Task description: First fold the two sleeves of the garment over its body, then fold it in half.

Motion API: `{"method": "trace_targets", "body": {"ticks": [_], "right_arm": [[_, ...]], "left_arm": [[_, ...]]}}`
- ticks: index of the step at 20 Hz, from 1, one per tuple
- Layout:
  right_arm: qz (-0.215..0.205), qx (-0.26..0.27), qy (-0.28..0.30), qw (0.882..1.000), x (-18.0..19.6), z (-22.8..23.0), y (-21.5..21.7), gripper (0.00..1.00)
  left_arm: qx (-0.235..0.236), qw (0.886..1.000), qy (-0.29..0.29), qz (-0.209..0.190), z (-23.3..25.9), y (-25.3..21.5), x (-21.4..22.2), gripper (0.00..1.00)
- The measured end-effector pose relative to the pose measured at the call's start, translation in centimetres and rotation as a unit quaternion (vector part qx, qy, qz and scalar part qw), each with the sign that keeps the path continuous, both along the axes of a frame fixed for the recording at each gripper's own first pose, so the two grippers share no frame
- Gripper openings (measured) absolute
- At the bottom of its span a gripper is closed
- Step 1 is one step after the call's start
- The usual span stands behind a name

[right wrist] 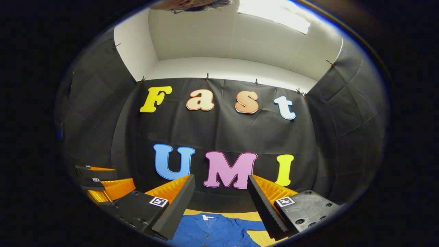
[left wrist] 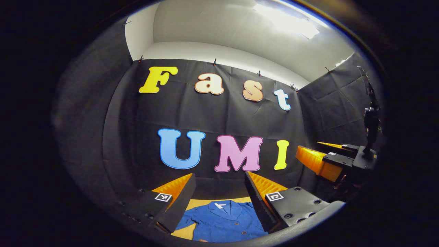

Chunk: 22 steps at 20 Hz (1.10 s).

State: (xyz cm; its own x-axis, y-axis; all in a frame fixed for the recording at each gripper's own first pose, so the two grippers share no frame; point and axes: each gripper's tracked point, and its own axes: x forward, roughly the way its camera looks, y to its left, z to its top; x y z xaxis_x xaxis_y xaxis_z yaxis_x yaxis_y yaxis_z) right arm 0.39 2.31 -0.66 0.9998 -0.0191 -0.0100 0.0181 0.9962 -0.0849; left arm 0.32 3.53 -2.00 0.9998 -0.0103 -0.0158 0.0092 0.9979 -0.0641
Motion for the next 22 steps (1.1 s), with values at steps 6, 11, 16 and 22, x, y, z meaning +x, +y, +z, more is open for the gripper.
{"method": "trace_targets", "body": {"ticks": [6,11,16,22], "right_arm": [[-0.004,0.009,0.024,1.0,1.9,-2.7,-2.2,0.97],[-0.023,0.023,0.07,0.997,3.6,-7.1,-5.0,0.97],[-0.034,0.025,0.092,0.995,5.0,-9.9,-7.6,0.92],[-0.044,0.031,0.121,0.991,6.8,-13.2,-10.1,0.97]], "left_arm": [[0.005,1.0,0.015,-0.009,-1.0,-1.6,2.1,0.82],[0.017,0.999,0.03,-0.01,-1.9,-2.3,3.5,0.82],[0.023,0.999,0.035,-0.011,-2.2,-3.4,4.9,0.82],[0.023,0.999,0.044,-0.004,-3.1,-4.2,6.4,0.82]]}}
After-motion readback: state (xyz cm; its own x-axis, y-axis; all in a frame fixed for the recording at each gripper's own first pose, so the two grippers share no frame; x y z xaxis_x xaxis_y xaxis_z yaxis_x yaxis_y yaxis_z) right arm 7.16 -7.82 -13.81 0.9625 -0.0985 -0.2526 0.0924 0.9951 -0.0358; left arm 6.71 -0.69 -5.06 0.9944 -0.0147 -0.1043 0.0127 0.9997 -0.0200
